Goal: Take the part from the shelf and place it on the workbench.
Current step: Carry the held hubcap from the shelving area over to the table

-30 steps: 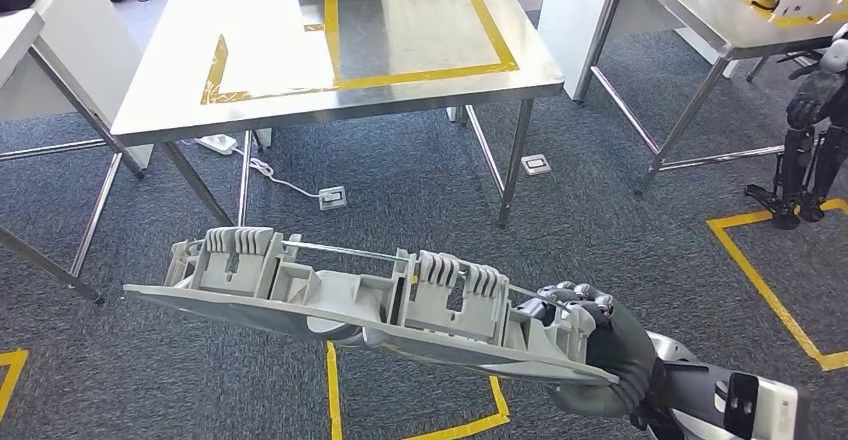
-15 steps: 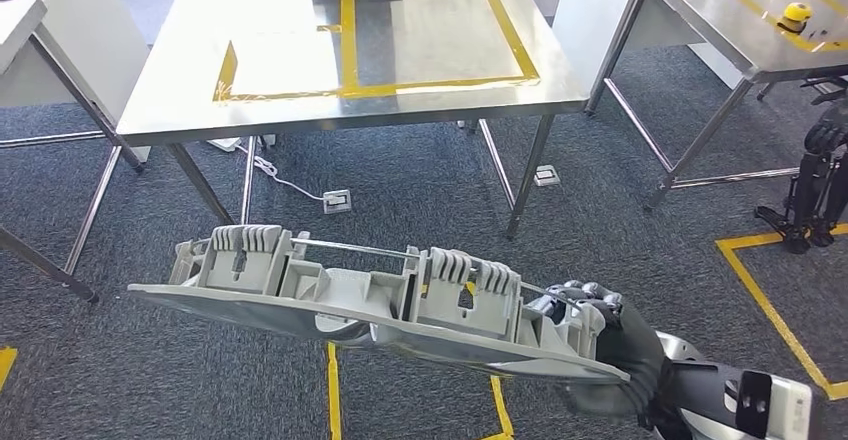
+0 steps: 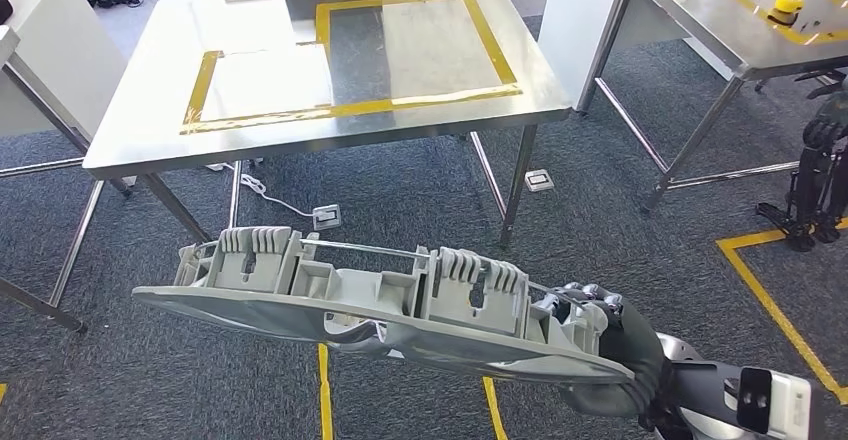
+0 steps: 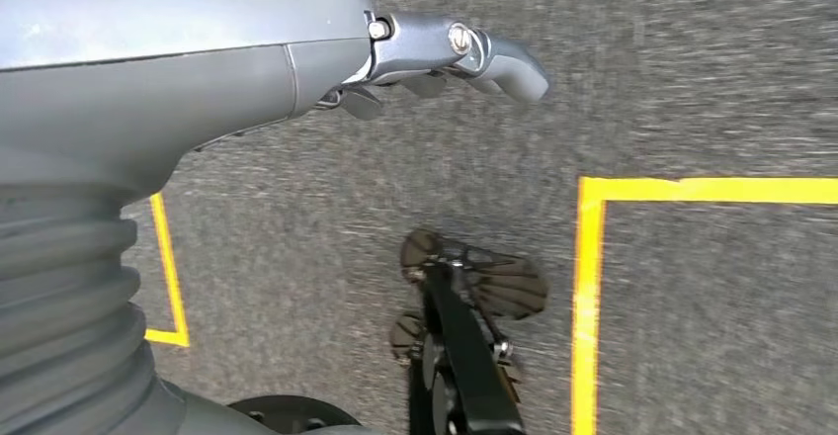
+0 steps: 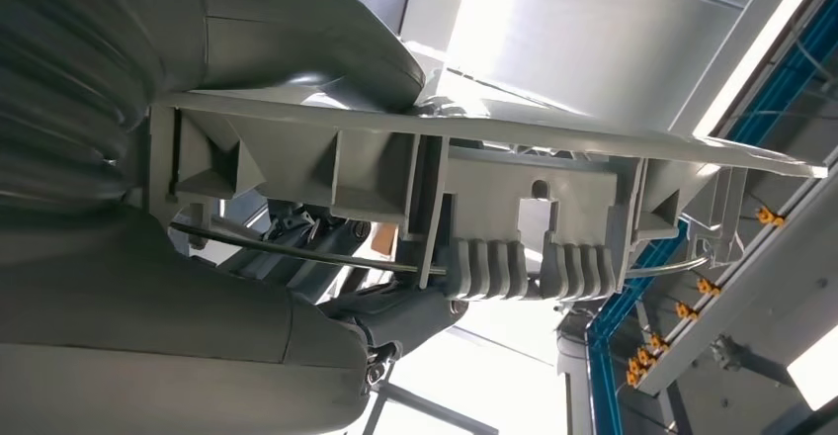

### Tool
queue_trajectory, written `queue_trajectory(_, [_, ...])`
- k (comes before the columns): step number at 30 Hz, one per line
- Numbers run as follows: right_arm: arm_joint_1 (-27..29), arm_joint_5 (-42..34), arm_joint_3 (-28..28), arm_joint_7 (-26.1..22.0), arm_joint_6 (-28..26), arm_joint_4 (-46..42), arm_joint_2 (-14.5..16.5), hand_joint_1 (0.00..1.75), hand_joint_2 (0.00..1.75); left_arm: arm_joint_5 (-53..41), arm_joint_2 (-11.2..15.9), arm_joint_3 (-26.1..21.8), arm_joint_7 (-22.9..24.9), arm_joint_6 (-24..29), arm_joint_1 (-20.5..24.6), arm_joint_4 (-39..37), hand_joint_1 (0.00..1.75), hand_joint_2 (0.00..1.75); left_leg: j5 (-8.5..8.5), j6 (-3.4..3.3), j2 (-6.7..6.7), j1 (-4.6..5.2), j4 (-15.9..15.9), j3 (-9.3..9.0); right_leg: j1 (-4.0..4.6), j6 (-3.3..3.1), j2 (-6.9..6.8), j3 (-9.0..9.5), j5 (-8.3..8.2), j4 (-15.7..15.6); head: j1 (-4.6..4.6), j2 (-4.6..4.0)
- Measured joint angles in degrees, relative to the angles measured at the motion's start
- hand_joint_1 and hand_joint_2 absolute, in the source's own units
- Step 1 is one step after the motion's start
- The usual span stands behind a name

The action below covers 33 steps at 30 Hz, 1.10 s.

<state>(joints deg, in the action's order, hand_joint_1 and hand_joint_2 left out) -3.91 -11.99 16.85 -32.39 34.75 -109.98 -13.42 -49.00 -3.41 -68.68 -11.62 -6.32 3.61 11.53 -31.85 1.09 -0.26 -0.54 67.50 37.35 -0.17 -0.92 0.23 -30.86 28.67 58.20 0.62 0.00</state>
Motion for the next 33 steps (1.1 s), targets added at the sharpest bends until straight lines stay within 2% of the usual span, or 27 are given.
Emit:
queue_trajectory(1, [0.0,-0.1,0.0,0.0,0.1,0.0,-0.1,1.75,1.75,0.0,0.0,0.0,0.0,0.0,0.0,0.0,0.00,1.75,2.69,-0.28,0.02,0.06,-3.6,-0.89,0.07,0.21,-0.01,0.65,0.54,0.1,0.03,0.00])
queue_trajectory(3, [0.1,-0.3,-0.2,-0.1,0.1,0.0,-0.1,1.75,1.75,0.0,0.0,0.0,0.0,0.0,-0.1,0.0,0.00,1.75,5.55,-0.98,0.08,0.25,-7.7,-2.02,0.21,0.83,0.04,1.33,1.51,0.2,0.09,0.00])
queue_trajectory(6, [0.5,-0.2,-0.7,-0.1,0.1,0.0,-0.2,1.75,1.75,-0.1,0.0,0.0,-0.1,0.0,-0.2,0.0,0.00,1.75,5.50,-2.16,-0.07,0.22,-8.2,-2.93,0.26,1.91,0.09,1.75,1.82,0.9,0.11,0.00])
queue_trajectory(7, [0.6,0.0,-0.8,-0.1,0.1,0.0,-0.3,1.75,1.75,-0.1,-0.1,0.0,-0.1,0.0,-0.2,0.0,0.00,1.75,5.30,-2.53,-0.13,0.11,-8.3,-3.39,0.24,2.21,0.07,1.33,1.97,2.3,0.03,0.00])
queue_trajectory(8, [0.6,0.2,-1.0,-0.1,0.1,0.0,-0.4,1.75,1.75,-0.1,-0.1,0.0,-0.1,0.0,-0.2,0.0,0.00,1.75,5.07,-2.83,-0.17,-0.01,-8.4,-3.88,0.17,2.50,0.03,0.13,2.65,4.6,-0.10,0.00])
queue_trajectory(9, [0.6,0.4,-1.1,-0.1,0.2,0.0,-0.5,1.75,1.75,-0.1,-0.1,0.0,-0.1,0.0,-0.1,0.0,0.00,1.75,4.74,-3.06,-0.18,-0.06,-8.4,-4.23,0.07,2.78,0.00,-1.85,3.77,7.8,-0.24,0.00])
queue_trajectory(11, [0.7,1.0,-1.2,0.1,0.2,0.0,-0.6,1.75,1.75,-0.2,-0.1,0.0,-0.1,0.0,-0.1,0.0,0.00,1.75,4.01,-3.20,-0.26,-0.07,-8.4,-4.77,-0.08,3.29,0.00,-6.93,6.61,14.8,-0.44,0.00])
queue_trajectory(12, [0.8,1.2,-1.2,0.2,0.2,0.0,-0.6,1.75,1.75,-0.2,-0.1,0.0,-0.1,0.0,-0.2,0.0,0.00,1.75,3.61,-3.12,-0.49,-0.07,-8.4,-5.14,-0.15,3.43,0.00,-8.82,7.21,16.6,-0.48,0.00])
queue_trajectory(13, [0.9,1.5,-1.2,0.3,0.2,0.0,-0.6,1.75,1.75,-0.2,-0.1,0.0,-0.1,0.0,-0.2,0.0,0.00,1.75,3.18,-3.00,-0.77,-0.07,-8.4,-5.65,-0.19,3.48,0.01,-9.77,6.63,16.6,-0.52,0.00])
queue_trajectory(14, [0.9,1.7,-1.3,0.3,0.2,0.0,-0.6,1.75,1.75,-0.2,-0.1,0.0,-0.1,0.0,-0.2,0.0,0.00,1.75,2.72,-2.86,-1.15,-0.08,-8.4,-6.30,-0.23,3.44,0.08,-9.60,4.71,14.5,-0.57,0.00])
queue_trajectory(16, [0.9,2.1,-1.4,0.3,0.2,0.0,-0.6,1.75,1.75,-0.2,-0.1,0.0,-0.1,0.0,-0.1,0.0,0.00,1.75,1.74,-2.57,-1.90,-0.09,-8.4,-7.58,-0.26,3.06,1.06,-7.47,-1.04,6.7,-0.68,0.00])
queue_trajectory(17, [1.0,2.3,-1.4,0.3,0.2,0.0,-0.6,1.75,1.75,-0.2,-0.2,0.0,-0.1,0.0,0.1,0.0,0.00,1.75,1.34,-2.36,-2.33,-0.10,-8.4,-7.96,-0.15,2.79,1.69,-6.52,-2.72,3.5,-0.72,0.00])
queue_trajectory(18, [1.0,2.5,-1.5,0.3,0.2,0.0,-0.6,1.75,1.75,-0.2,-0.2,0.0,-0.1,-0.1,0.2,0.0,0.00,1.75,0.97,-2.08,-2.74,-0.12,-8.5,-8.03,-0.01,2.46,2.20,-5.98,-3.64,1.5,-0.77,0.00])
queue_trajectory(19, [1.1,2.7,-1.6,0.2,0.2,-0.1,-0.6,1.75,1.75,-0.2,-0.2,0.0,-0.1,-0.1,0.3,0.0,0.00,1.75,0.84,-1.73,-3.11,-0.12,-8.4,-8.10,0.10,2.10,2.38,-5.82,-3.61,0.8,-0.78,0.00])
queue_trajectory(21, [1.2,3.0,-1.7,0.2,0.2,-0.2,-0.6,1.75,1.75,-0.3,-0.2,0.0,-0.1,-0.2,0.3,0.0,0.00,1.75,0.63,-1.00,-3.45,-0.10,-8.2,-8.45,0.12,1.21,1.61,-5.03,-3.24,0.5,-0.72,0.00])
queue_trajectory(23, [1.1,3.0,-1.8,0.2,0.2,-0.3,-0.6,1.75,1.75,-0.3,-0.2,0.0,-0.1,-0.2,0.3,0.0,0.00,1.75,-0.12,-0.51,-2.35,0.00,-5.8,-7.85,-0.01,0.37,0.62,-3.64,-2.67,0.2,-0.51,0.00])
queue_trajectory(24, [1.1,3.0,-1.8,0.2,0.2,-0.3,-0.6,1.75,1.75,-0.4,-0.1,0.0,-0.1,-0.2,0.3,0.0,0.00,1.75,-1.12,-0.37,-1.56,0.02,-3.0,-6.37,-0.02,0.09,0.13,-2.97,-2.27,0.1,-0.41,0.00])
queue_trajectory(26, [1.2,3.0,-1.8,0.2,0.2,-0.3,-0.6,1.75,1.75,-0.4,-0.1,0.0,-0.1,-0.2,0.4,0.0,0.00,1.75,-3.81,-0.21,-0.58,0.07,4.3,-1.75,0.10,-0.20,-0.81,-1.90,-1.25,0.1,-0.22,0.00])
queue_trajectory(27, [1.2,3.0,-1.8,0.2,0.2,-0.3,-0.6,1.75,1.75,-0.4,-0.1,0.0,-0.1,-0.2,0.4,0.0,0.00,1.75,-4.63,-0.17,-0.45,0.07,6.8,0.35,0.16,-0.25,-1.28,-1.32,-0.70,0.1,-0.20,0.00])
queue_trajectory(28, [1.2,3.0,-1.8,0.2,0.2,-0.3,-0.6,1.75,1.75,-0.4,-0.1,0.0,-0.1,-0.2,0.2,0.0,0.00,1.75,-4.43,-0.15,-0.39,0.07,7.6,1.64,0.19,-0.26,-1.72,-0.68,-0.14,0.1,-0.18,0.00])
queue_trajectory(29, [1.3,3.0,-1.8,0.2,0.2,-0.3,-0.6,1.75,1.75,-0.4,-0.1,0.0,-0.1,-0.2,0.1,0.0,0.00,1.75,-2.87,-0.18,-0.28,0.07,6.3,1.96,0.21,-0.23,-2.15,0.08,0.46,0.1,-0.15,0.00])
queue_trajectory(31, [1.3,3.0,-1.8,0.2,0.2,-0.3,-0.6,1.75,1.75,-0.4,0.0,0.0,-0.1,-0.2,0.0,0.0,0.00,1.75,2.85,-0.48,0.44,0.14,-0.5,0.52,0.25,0.09,-2.92,1.64,1.78,0.1,-0.09,0.00])
queue_trajectory(32, [1.2,3.1,-1.9,0.2,0.2,-0.3,-0.6,1.75,1.75,-0.4,0.0,0.0,-0.1,-0.2,0.0,0.0,0.00,1.75,4.64,-0.66,0.89,0.32,-3.7,-0.21,0.32,0.35,-3.22,2.25,2.37,0.2,-0.08,0.00])
queue_trajectory(33, [1.2,3.1,-1.9,0.2,0.3,-0.3,-0.6,1.75,1.75,-0.4,0.0,0.0,-0.1,-0.2,0.0,0.0,0.00,1.75,5.60,-1.00,1.25,0.48,-5.9,-0.76,0.42,0.71,-3.44,2.52,2.91,0.2,-0.07,0.00])
